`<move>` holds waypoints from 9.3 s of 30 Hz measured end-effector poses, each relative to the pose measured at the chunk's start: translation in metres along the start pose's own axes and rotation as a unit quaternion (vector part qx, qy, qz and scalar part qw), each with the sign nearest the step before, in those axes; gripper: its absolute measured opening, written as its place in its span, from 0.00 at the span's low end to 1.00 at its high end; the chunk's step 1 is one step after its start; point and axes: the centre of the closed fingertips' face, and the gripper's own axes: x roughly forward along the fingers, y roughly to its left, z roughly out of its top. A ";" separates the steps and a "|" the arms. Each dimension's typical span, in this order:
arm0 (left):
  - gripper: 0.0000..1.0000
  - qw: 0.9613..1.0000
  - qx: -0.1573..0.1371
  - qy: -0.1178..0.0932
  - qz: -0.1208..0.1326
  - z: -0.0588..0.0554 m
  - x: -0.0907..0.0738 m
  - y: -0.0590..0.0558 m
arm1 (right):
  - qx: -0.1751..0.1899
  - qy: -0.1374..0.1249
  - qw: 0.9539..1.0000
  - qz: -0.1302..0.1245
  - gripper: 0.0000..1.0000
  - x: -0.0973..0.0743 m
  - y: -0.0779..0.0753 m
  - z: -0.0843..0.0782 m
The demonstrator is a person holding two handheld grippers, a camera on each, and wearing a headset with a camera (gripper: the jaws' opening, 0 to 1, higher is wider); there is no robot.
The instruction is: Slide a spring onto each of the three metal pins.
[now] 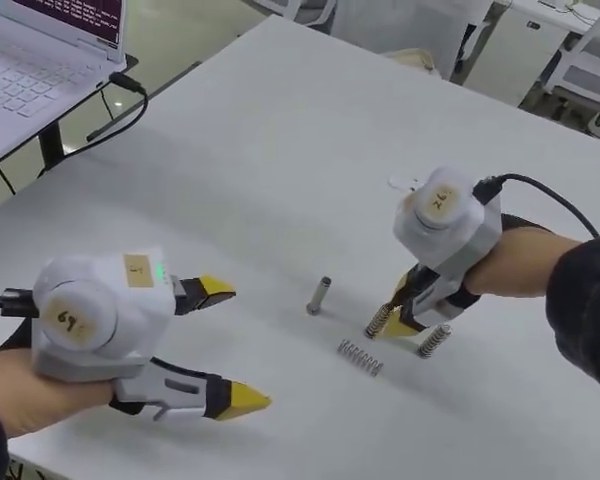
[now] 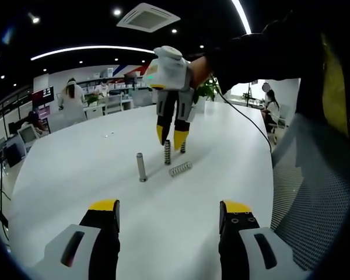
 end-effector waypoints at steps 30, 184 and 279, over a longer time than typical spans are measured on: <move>0.64 0.999 0.028 0.001 -0.021 0.016 0.003 -0.013 | 0.020 -0.053 0.997 -0.048 0.21 -0.048 0.029 -0.008; 0.02 0.991 0.000 -0.072 -0.114 0.040 0.013 -0.055 | -0.048 -0.192 0.978 0.058 0.16 -0.065 0.133 0.093; 0.73 0.997 -0.026 -0.069 -0.038 0.032 0.015 -0.031 | -0.051 -0.080 0.993 0.068 0.08 -0.065 0.107 0.081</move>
